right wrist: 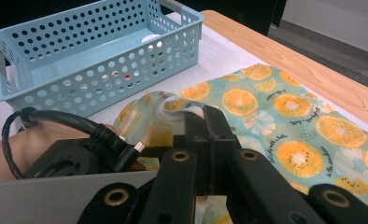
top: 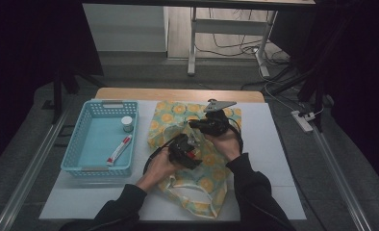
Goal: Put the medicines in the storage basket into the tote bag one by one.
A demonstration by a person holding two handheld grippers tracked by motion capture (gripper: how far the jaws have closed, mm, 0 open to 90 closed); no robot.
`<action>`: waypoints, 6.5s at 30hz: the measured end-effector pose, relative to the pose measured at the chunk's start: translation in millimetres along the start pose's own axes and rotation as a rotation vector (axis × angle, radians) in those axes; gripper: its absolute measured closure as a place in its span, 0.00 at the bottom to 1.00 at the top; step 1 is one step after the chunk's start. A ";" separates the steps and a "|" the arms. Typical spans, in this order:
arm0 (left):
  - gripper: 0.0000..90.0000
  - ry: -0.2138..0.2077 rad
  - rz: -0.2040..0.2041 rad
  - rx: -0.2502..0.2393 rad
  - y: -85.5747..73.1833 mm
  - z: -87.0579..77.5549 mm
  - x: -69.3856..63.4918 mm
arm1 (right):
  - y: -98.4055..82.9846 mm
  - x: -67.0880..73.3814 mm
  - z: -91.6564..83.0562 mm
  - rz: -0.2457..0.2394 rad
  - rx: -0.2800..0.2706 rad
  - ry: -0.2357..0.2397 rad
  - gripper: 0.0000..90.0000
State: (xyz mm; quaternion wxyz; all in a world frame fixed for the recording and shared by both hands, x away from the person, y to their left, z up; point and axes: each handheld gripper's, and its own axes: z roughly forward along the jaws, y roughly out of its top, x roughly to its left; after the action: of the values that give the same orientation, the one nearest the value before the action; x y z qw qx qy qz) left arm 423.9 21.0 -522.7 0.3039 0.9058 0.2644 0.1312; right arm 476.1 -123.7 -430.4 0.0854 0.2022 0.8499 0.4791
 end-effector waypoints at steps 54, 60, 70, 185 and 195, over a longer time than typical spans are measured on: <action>0.01 -0.233 -0.194 -0.226 -50.4 -115.8 27.2 | -0.2 1.5 -2.0 -0.006 0.009 -0.006 1.00; 0.01 -0.194 -0.231 -0.224 -62.4 -126.6 34.3 | -0.3 1.6 -1.8 -0.007 0.011 -0.005 1.00; 0.01 -0.097 -0.302 -0.227 -86.3 -151.8 53.7 | -0.2 1.4 -3.2 -0.007 0.007 -0.008 1.00; 0.84 0.217 -0.596 -0.022 -145.3 -179.9 122.7 | -0.8 3.4 -3.8 -0.016 0.003 -0.013 1.00; 0.84 0.174 -0.543 -0.082 -128.6 -190.9 108.7 | -0.8 3.1 -4.6 -0.014 -0.001 -0.015 1.00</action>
State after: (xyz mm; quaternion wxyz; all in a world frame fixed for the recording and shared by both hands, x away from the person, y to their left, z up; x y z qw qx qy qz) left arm 386.2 260.5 -444.9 0.3403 0.7742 0.5170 0.1327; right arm 471.6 -126.3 -428.5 0.0949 0.1998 0.8504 0.4774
